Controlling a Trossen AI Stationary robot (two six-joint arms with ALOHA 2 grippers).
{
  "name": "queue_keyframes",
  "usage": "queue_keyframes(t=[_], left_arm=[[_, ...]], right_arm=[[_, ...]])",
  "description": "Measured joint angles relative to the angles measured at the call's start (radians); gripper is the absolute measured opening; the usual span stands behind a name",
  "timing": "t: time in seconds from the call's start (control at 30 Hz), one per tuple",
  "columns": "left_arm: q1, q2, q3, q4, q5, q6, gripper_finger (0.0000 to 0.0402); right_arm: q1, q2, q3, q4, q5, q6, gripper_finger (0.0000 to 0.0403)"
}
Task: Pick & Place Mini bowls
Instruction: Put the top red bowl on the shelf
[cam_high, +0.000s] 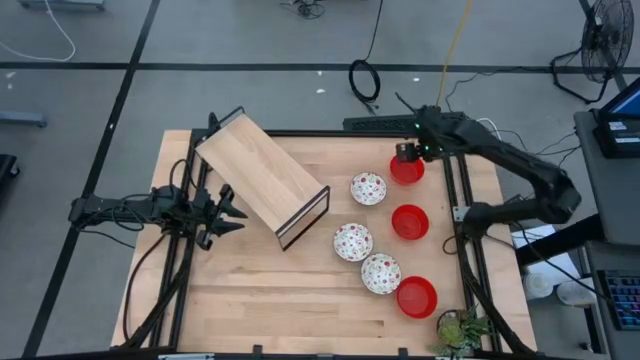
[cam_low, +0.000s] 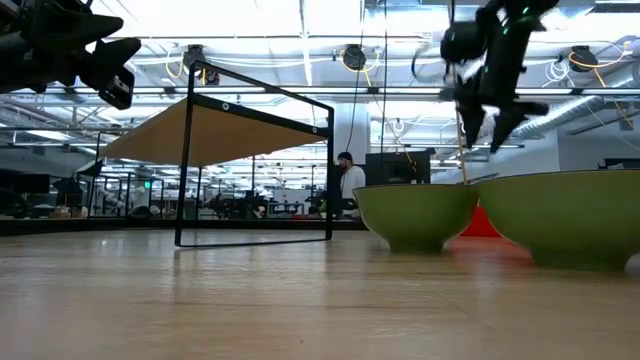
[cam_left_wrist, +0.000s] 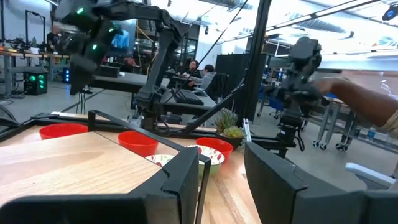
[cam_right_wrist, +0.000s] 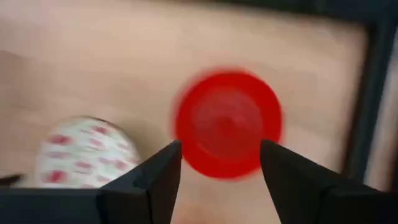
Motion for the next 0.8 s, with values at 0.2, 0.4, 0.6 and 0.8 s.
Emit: queue_keyframes(t=[0.2, 0.4, 0.6, 0.8], left_arm=[[0.000, 0.000, 0.000, 0.001, 0.000, 0.000, 0.0132], [0.000, 0.000, 0.000, 0.001, 0.000, 0.000, 0.0132], [0.000, 0.000, 0.000, 0.001, 0.000, 0.000, 0.0132], [0.000, 0.000, 0.000, 0.001, 0.000, 0.000, 0.0132]], right_arm=[[-0.102, 0.072, -0.043, 0.009, -0.019, -0.030, 0.0197], [-0.165, 0.081, -0.114, 0.037, -0.015, -0.039, 0.0196], [-0.190, 0.080, -0.216, 0.108, -0.015, -0.039, 0.0196], [-0.189, 0.080, -0.301, 0.277, -0.018, -0.039, 0.0196]])
